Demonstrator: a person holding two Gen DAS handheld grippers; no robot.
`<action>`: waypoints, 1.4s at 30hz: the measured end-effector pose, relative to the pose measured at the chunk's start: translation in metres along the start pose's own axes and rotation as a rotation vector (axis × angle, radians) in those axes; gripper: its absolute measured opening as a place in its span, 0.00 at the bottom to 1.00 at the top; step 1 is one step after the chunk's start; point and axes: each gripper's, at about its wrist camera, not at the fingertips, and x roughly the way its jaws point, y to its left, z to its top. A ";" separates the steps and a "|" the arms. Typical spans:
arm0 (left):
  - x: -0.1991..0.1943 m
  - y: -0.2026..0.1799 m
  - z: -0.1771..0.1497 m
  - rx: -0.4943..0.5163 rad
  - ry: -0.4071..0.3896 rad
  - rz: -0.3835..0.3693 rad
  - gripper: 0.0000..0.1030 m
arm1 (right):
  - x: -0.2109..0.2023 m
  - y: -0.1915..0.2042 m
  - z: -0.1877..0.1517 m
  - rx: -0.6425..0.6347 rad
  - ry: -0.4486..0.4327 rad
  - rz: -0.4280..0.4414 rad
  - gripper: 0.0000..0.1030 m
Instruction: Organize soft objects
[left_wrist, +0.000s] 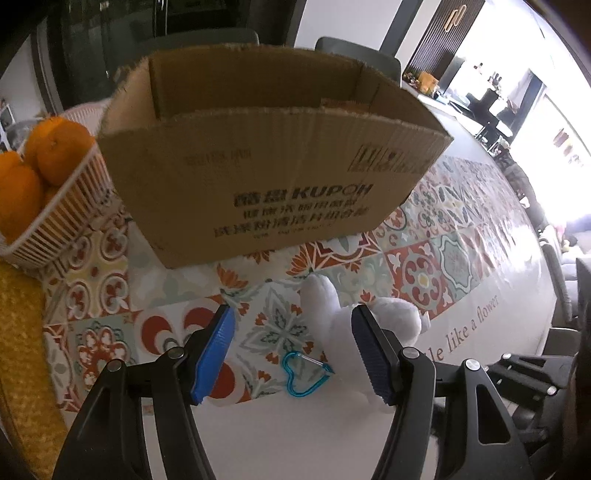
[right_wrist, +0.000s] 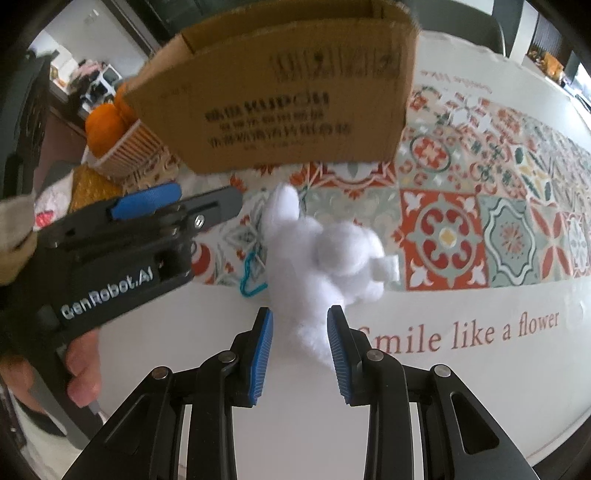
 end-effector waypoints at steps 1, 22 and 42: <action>0.003 0.001 0.000 -0.005 0.009 -0.010 0.63 | 0.005 0.001 -0.001 -0.002 0.019 -0.002 0.31; 0.071 0.000 0.012 -0.035 0.093 -0.106 0.58 | 0.059 -0.007 -0.009 0.032 0.169 0.004 0.36; 0.067 -0.019 -0.008 -0.004 0.051 -0.110 0.21 | 0.060 -0.027 -0.039 0.037 0.053 0.094 0.22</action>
